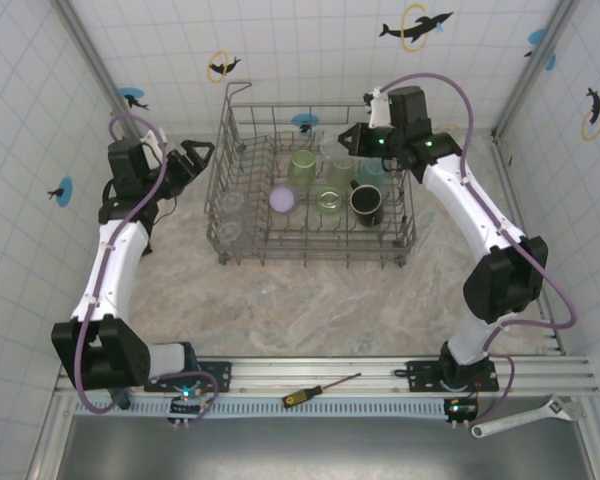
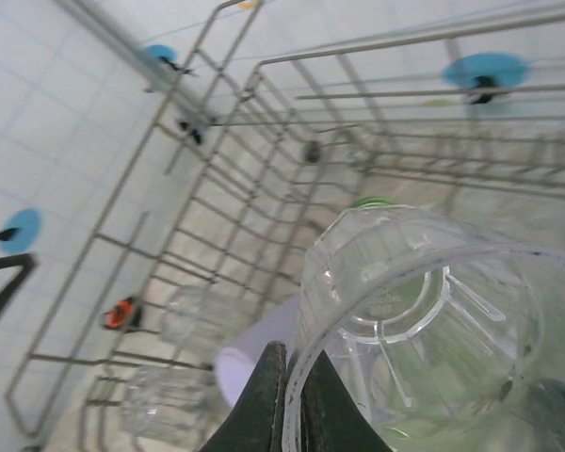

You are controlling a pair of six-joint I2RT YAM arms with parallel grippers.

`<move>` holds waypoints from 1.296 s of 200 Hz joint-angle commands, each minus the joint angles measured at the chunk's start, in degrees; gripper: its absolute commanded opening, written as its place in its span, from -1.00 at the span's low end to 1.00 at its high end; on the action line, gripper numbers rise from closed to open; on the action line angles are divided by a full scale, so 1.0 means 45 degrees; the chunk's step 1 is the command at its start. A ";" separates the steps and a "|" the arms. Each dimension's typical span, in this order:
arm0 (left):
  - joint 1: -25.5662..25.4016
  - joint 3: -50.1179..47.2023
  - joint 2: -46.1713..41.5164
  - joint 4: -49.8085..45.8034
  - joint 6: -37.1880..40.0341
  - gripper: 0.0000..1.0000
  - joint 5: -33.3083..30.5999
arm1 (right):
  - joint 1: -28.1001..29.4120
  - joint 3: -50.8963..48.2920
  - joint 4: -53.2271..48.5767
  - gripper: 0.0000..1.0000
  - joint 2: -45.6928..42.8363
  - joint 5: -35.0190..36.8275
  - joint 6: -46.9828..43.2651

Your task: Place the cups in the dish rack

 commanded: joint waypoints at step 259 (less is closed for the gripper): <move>-0.2869 0.1019 0.2846 0.5989 -0.5441 0.84 0.2540 | 0.1864 -0.2169 1.6290 -1.00 0.2325 -0.4391 0.8259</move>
